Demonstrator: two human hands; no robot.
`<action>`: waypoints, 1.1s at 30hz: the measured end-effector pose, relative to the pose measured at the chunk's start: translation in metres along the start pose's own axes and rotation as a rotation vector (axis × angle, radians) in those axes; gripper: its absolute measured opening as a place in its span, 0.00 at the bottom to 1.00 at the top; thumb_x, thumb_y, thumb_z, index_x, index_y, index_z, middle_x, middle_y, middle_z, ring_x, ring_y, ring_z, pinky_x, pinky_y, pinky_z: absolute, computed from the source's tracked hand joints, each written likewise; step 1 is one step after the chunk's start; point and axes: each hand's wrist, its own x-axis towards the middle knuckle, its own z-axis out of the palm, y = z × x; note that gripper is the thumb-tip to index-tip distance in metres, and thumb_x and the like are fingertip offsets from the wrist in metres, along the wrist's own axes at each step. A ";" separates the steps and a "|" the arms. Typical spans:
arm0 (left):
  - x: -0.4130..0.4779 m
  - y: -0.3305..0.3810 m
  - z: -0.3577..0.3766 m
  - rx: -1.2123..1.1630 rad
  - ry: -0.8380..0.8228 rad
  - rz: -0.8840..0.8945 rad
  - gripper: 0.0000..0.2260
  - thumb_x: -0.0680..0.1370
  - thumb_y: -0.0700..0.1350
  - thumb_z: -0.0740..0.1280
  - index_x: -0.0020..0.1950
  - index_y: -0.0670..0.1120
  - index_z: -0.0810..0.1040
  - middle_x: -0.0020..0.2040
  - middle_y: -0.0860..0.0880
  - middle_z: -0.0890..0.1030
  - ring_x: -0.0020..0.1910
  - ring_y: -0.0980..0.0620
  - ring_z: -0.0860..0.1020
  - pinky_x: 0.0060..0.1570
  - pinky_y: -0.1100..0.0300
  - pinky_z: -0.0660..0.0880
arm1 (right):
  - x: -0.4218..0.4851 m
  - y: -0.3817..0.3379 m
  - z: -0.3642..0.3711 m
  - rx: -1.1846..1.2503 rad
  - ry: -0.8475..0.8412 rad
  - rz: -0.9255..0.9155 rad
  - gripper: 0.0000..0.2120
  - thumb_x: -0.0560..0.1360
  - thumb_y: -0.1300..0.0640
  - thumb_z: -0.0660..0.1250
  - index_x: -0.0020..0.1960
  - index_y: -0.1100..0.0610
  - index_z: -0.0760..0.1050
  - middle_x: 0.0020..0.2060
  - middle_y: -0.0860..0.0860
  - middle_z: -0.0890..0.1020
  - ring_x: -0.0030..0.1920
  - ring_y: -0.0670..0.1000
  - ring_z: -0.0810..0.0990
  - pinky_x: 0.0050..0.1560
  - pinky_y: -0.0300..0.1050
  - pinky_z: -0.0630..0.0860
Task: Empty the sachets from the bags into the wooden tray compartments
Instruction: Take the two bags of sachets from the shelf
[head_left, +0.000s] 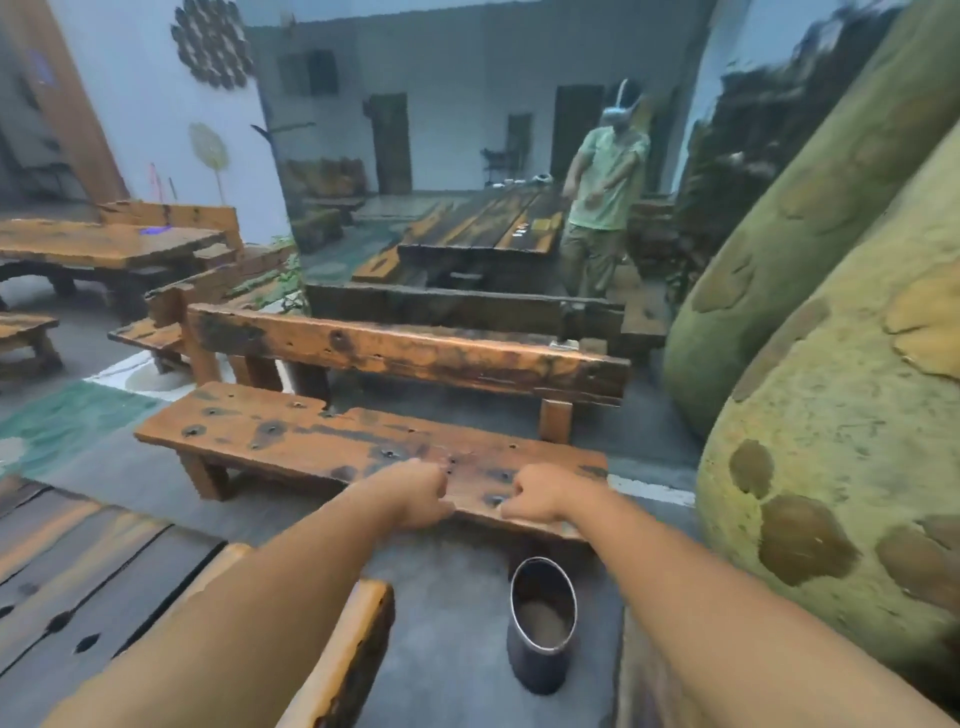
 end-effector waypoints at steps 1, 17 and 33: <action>0.019 0.017 -0.009 0.007 0.018 0.054 0.17 0.77 0.54 0.62 0.56 0.44 0.80 0.56 0.42 0.82 0.55 0.40 0.79 0.52 0.54 0.75 | -0.005 0.020 -0.008 -0.004 0.014 0.047 0.18 0.73 0.41 0.65 0.45 0.56 0.78 0.55 0.60 0.83 0.48 0.59 0.78 0.43 0.44 0.67; 0.152 0.305 -0.059 0.183 -0.043 0.974 0.19 0.76 0.55 0.64 0.55 0.42 0.81 0.54 0.42 0.83 0.53 0.41 0.80 0.52 0.52 0.78 | -0.176 0.186 -0.041 0.212 0.113 0.890 0.17 0.75 0.44 0.66 0.36 0.56 0.72 0.39 0.57 0.78 0.43 0.58 0.77 0.37 0.47 0.68; -0.009 0.522 -0.047 0.377 -0.093 1.630 0.19 0.76 0.57 0.64 0.57 0.43 0.79 0.53 0.43 0.82 0.53 0.42 0.80 0.52 0.53 0.77 | -0.444 0.153 0.009 0.543 0.361 1.532 0.20 0.77 0.43 0.65 0.57 0.58 0.79 0.49 0.57 0.85 0.48 0.58 0.85 0.50 0.50 0.79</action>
